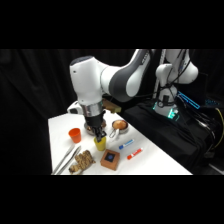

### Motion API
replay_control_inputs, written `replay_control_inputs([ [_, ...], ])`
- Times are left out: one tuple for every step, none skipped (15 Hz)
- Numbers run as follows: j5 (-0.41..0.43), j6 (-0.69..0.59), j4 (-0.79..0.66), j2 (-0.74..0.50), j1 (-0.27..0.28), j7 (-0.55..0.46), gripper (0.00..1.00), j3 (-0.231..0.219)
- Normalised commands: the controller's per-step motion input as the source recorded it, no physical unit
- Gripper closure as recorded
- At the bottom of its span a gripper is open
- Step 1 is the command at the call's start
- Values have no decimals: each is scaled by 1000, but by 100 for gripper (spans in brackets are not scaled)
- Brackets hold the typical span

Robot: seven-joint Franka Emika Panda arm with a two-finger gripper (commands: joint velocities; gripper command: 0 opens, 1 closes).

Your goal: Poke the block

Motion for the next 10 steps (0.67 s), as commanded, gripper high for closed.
replay_control_inputs([
  [-115, 194, -12, 94, 63, 117, 99, 7],
  [-111, 209, -15, 110, 52, 108, 99, 5],
  [-99, 214, -10, 122, 37, 94, 99, 6],
  [-102, 229, -9, 128, 31, 86, 99, 2],
  [-107, 239, -6, 138, 26, 81, 99, -4],
  [-104, 235, 0, 147, 20, 73, 99, -8],
  [-102, 239, -2, 151, 17, 61, 99, -8],
  [-100, 230, -3, 142, 21, 60, 99, -7],
  [-99, 212, -5, 124, 25, 57, 99, -6],
  [-94, 192, -23, 85, 35, 66, 99, -1],
])
